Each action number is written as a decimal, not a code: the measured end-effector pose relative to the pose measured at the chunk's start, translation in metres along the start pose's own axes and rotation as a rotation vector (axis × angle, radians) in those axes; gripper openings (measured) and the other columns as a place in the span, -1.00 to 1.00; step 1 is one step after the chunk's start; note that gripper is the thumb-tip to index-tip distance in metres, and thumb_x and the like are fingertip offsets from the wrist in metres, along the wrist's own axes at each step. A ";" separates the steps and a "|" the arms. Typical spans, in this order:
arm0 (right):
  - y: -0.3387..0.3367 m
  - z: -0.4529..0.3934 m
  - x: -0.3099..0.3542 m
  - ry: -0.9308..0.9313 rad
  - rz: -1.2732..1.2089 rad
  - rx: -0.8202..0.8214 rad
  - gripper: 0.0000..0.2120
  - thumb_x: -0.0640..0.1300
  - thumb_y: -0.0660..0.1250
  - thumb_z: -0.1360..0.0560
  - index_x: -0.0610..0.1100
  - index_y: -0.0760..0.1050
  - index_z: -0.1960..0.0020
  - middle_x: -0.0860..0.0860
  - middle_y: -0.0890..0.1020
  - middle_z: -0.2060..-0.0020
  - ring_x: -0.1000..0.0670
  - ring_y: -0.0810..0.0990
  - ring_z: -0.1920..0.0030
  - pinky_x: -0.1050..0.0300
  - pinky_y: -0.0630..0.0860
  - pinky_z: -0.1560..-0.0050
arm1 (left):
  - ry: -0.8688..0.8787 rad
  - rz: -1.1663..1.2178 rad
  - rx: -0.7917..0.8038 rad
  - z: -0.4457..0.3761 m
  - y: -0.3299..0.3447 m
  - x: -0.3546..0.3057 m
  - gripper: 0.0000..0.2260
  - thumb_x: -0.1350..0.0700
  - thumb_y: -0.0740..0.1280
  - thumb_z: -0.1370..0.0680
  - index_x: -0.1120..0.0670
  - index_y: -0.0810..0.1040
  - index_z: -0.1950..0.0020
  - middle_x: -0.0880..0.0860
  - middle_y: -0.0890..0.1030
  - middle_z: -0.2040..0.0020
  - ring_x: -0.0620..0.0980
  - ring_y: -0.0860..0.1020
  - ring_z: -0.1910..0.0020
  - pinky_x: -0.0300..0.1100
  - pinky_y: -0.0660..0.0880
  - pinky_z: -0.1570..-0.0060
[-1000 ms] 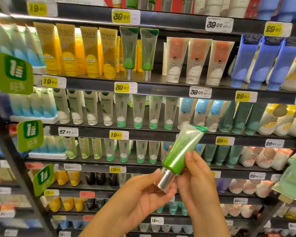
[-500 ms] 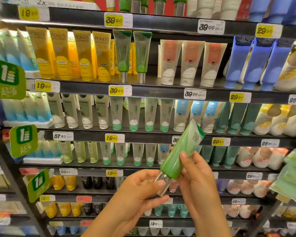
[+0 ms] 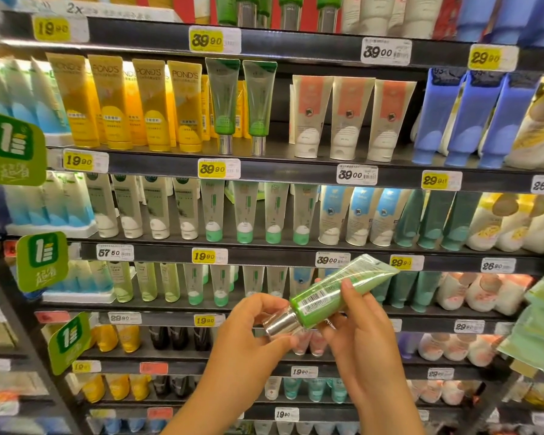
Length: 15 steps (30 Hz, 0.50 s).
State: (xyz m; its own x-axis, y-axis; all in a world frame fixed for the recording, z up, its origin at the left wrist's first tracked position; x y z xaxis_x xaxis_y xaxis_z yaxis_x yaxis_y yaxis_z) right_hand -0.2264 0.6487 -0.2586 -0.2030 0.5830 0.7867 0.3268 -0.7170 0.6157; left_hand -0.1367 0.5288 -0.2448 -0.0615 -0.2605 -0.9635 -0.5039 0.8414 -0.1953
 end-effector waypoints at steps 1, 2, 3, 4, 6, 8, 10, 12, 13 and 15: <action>-0.001 0.000 0.000 0.002 -0.003 -0.006 -0.65 -0.06 0.30 -0.35 -0.21 0.50 -0.07 -0.10 0.65 0.20 -0.09 0.61 0.11 0.00 0.56 0.10 | 0.009 0.003 0.004 0.000 0.001 0.000 -0.70 0.36 0.45 -0.38 0.00 0.55 0.05 0.00 0.54 -0.02 -0.39 0.53 0.17 -0.51 0.46 0.28; -0.001 -0.001 -0.001 0.004 -0.008 -0.012 -0.65 -0.07 0.30 -0.35 -0.21 0.50 -0.07 -0.11 0.64 0.19 -0.10 0.60 0.10 0.00 0.56 0.10 | 0.017 0.002 0.004 0.000 0.000 0.000 -0.70 0.36 0.44 -0.38 0.00 0.55 0.05 0.00 0.53 -0.02 -0.38 0.54 0.16 -0.50 0.46 0.27; -0.002 -0.001 -0.001 0.004 -0.016 -0.017 -0.65 -0.07 0.30 -0.34 -0.22 0.50 -0.07 -0.11 0.64 0.19 -0.11 0.59 0.10 -0.01 0.55 0.08 | 0.023 0.000 0.004 0.000 0.000 0.000 -0.70 0.36 0.45 -0.38 0.00 0.55 0.05 -0.01 0.53 -0.01 -0.38 0.54 0.16 -0.50 0.47 0.26; -0.002 -0.002 -0.001 0.003 -0.024 -0.020 -0.66 -0.08 0.30 -0.34 -0.21 0.50 -0.07 -0.11 0.64 0.20 -0.11 0.59 0.11 -0.03 0.55 0.07 | 0.027 -0.002 0.007 -0.001 0.000 -0.001 -0.70 0.35 0.45 -0.37 -0.01 0.55 0.06 -0.01 0.53 -0.01 -0.37 0.54 0.16 -0.49 0.47 0.26; -0.002 -0.003 -0.002 0.000 -0.042 -0.021 -0.67 -0.09 0.29 -0.34 -0.21 0.50 -0.05 -0.12 0.64 0.20 -0.10 0.59 0.12 -0.08 0.53 0.02 | 0.036 0.003 0.006 -0.001 0.000 -0.001 -0.71 0.33 0.46 -0.36 -0.01 0.55 0.06 -0.01 0.54 0.00 -0.37 0.54 0.15 -0.48 0.48 0.25; 0.000 -0.003 -0.002 0.003 -0.055 -0.019 -0.67 -0.10 0.28 -0.34 -0.22 0.50 -0.06 -0.14 0.63 0.18 -0.11 0.59 0.10 -0.11 0.52 -0.03 | 0.049 -0.008 -0.008 -0.001 -0.002 -0.003 -0.71 0.30 0.48 -0.35 -0.02 0.55 0.07 -0.03 0.54 0.01 -0.37 0.52 0.12 -0.48 0.48 0.24; 0.001 -0.004 -0.002 0.007 -0.055 -0.019 -0.66 -0.10 0.28 -0.35 -0.23 0.50 -0.07 -0.16 0.63 0.17 -0.12 0.59 0.10 -0.12 0.52 -0.04 | 0.060 -0.024 -0.017 -0.001 -0.004 -0.004 -0.71 0.28 0.49 -0.34 -0.04 0.55 0.08 -0.05 0.54 0.02 -0.38 0.50 0.11 -0.49 0.48 0.24; 0.002 -0.004 -0.002 0.007 -0.045 -0.013 -0.68 -0.09 0.28 -0.35 -0.22 0.50 -0.05 -0.14 0.64 0.19 -0.10 0.60 0.11 -0.12 0.52 -0.04 | 0.060 -0.031 -0.017 -0.002 -0.005 -0.003 -0.72 0.27 0.50 -0.34 -0.04 0.55 0.09 -0.05 0.54 0.01 -0.39 0.49 0.09 -0.50 0.47 0.26; 0.002 -0.005 -0.001 0.005 -0.040 -0.009 -0.69 -0.08 0.29 -0.35 -0.22 0.50 -0.03 -0.12 0.65 0.21 -0.09 0.62 0.11 -0.11 0.53 -0.05 | 0.056 -0.030 -0.019 -0.002 -0.006 -0.002 -0.72 0.26 0.50 -0.33 -0.05 0.56 0.09 -0.06 0.55 0.02 -0.39 0.48 0.09 -0.50 0.46 0.27; 0.003 -0.005 0.001 -0.001 -0.036 0.007 -0.70 -0.06 0.28 -0.37 -0.21 0.51 -0.02 -0.11 0.66 0.21 -0.08 0.64 0.11 -0.10 0.55 -0.04 | 0.010 -0.019 -0.011 -0.004 -0.007 0.004 -0.73 0.23 0.52 -0.31 -0.05 0.58 0.11 -0.10 0.59 0.06 -0.36 0.52 0.13 -0.50 0.45 0.26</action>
State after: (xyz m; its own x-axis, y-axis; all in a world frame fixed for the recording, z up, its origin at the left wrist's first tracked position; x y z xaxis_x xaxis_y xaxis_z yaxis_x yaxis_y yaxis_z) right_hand -0.2301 0.6452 -0.2563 -0.2133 0.6087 0.7642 0.3263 -0.6929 0.6430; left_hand -0.1374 0.5200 -0.2466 -0.0606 -0.2812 -0.9577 -0.5148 0.8309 -0.2113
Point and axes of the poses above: each hand's wrist, its own z-axis away from the middle knuckle, its own y-axis out of the palm, x = y × z, the point moved 10 cm from there along -z, towards the middle knuckle
